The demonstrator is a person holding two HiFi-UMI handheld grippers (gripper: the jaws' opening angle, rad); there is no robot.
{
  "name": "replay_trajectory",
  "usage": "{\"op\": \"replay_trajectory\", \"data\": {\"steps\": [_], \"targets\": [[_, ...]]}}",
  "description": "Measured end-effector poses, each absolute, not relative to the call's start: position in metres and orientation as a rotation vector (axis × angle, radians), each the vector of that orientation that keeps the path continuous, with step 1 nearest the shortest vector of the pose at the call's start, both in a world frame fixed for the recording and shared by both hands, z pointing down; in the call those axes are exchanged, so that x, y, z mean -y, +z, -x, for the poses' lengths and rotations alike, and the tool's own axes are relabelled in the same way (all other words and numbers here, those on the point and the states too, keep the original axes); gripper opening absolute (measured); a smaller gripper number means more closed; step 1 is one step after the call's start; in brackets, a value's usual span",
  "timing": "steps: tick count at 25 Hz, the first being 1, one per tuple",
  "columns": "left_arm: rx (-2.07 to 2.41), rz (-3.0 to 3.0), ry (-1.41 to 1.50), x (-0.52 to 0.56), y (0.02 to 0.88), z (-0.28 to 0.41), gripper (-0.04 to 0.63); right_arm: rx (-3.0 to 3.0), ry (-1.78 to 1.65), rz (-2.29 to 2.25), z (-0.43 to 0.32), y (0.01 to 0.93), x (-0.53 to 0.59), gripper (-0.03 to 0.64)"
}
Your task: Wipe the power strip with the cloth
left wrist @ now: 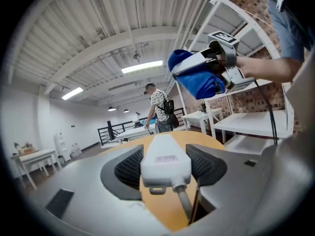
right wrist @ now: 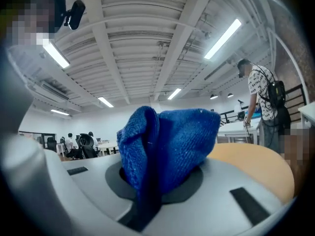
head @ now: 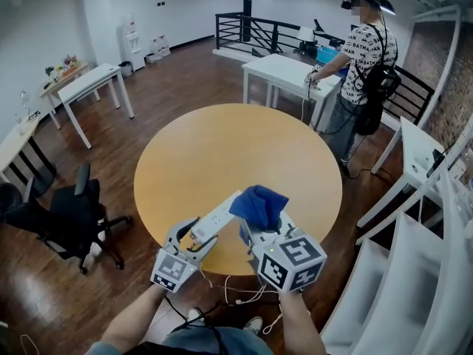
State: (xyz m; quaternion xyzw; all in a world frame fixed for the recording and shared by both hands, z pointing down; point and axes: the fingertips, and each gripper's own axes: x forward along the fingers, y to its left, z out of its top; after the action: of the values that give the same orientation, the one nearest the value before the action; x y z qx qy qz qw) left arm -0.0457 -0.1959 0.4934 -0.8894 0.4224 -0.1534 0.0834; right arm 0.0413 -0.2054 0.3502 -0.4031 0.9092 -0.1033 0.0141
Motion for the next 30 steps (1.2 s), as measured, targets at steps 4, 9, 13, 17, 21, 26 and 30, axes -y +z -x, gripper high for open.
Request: {"op": "replay_trajectory", "data": {"steps": [4,9,13,17,21,26,30], "targets": [[-1.322,2.738,-0.532,0.200,0.533,0.051,0.282,-2.814,-0.422,1.283,-0.054,0.377,0.198,0.055],[-1.359,2.805,-0.613,0.199,0.568,0.054,0.281,-2.801,-0.537,1.298,-0.061,0.406,0.189,0.055],[-1.372,2.851,-0.686,0.199,0.592,0.053,0.282,-2.798,-0.596,1.307,-0.062,0.424,0.184,0.055],[-1.384,2.878,-0.736,0.196,0.610,0.055,0.282,-2.799,-0.642,1.306,-0.061,0.437,0.178,0.055],[-1.380,2.912,-0.822,0.193,0.633,0.056,0.282,-2.803,-0.683,1.307,-0.059,0.449,0.174,0.055],[-1.377,2.926,-0.963,0.187,0.662,0.060,0.282,-2.805,-0.727,1.307,-0.058,0.459,0.170,0.055],[-1.381,2.936,-1.011,0.185,0.674,0.063,0.284,-2.805,-0.746,1.304,-0.056,0.464,0.169,0.055]]}}
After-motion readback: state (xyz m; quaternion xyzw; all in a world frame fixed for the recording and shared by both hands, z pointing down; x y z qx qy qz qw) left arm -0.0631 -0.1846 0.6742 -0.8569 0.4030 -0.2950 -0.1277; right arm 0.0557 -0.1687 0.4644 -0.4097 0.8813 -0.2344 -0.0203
